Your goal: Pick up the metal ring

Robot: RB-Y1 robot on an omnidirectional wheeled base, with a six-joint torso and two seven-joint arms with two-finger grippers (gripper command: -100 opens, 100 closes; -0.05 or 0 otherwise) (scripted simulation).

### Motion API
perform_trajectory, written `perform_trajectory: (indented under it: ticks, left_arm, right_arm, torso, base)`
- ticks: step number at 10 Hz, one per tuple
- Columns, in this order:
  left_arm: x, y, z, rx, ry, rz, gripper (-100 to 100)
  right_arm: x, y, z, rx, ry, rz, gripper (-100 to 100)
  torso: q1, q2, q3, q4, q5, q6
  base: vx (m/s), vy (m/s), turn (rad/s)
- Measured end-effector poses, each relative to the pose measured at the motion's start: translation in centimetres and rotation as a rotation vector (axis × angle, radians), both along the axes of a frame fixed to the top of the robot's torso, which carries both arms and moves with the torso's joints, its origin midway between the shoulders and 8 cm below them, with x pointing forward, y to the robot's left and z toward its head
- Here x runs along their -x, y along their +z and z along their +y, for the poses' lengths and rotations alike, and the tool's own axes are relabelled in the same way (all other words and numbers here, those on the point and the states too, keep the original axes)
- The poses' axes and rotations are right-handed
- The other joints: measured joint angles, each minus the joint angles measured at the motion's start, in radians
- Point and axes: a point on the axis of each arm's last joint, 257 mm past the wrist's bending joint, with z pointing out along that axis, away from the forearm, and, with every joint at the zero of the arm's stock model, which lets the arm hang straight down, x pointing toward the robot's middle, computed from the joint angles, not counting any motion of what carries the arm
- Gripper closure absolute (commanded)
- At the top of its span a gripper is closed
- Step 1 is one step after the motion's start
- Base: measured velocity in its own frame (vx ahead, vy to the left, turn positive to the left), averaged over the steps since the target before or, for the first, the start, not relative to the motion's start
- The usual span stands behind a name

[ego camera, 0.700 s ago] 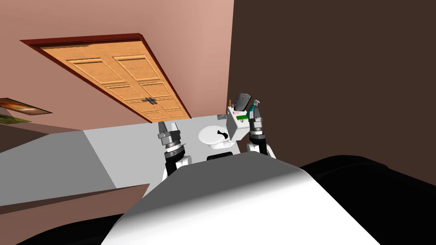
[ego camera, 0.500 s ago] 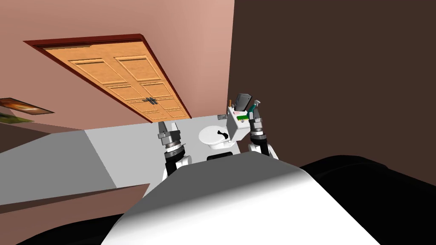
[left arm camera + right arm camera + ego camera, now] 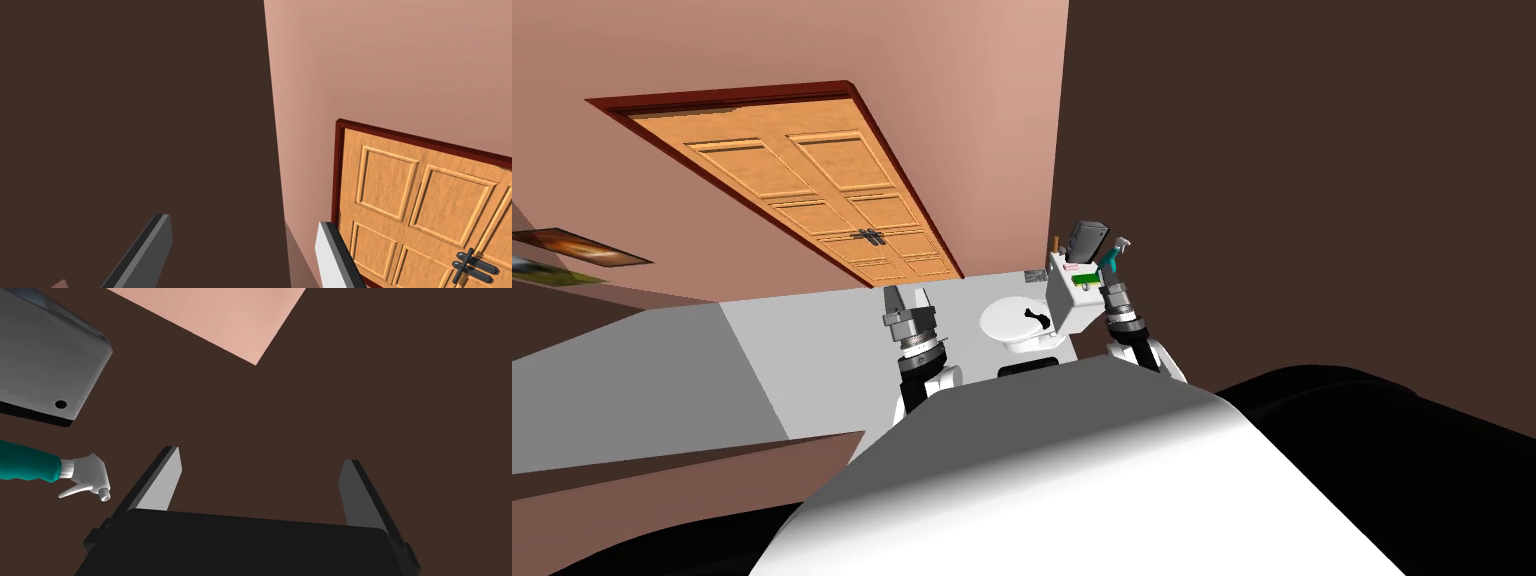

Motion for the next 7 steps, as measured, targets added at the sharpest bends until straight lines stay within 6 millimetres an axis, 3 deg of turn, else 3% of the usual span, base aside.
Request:
perform_trajectory:
  ticks: [7]
  left_arm:
    - [0.0, 0.0, 0.0, 0.000, 0.000, 0.000, 0]
  right_arm:
    - [1.2, -4.2, -2.9, 0.251, -0.005, 0.157, -100]
  torso:
    - [0.001, -0.002, -0.001, 0.000, 0.000, 0.000]
  base:
    - [0.053, 0.015, 0.036]
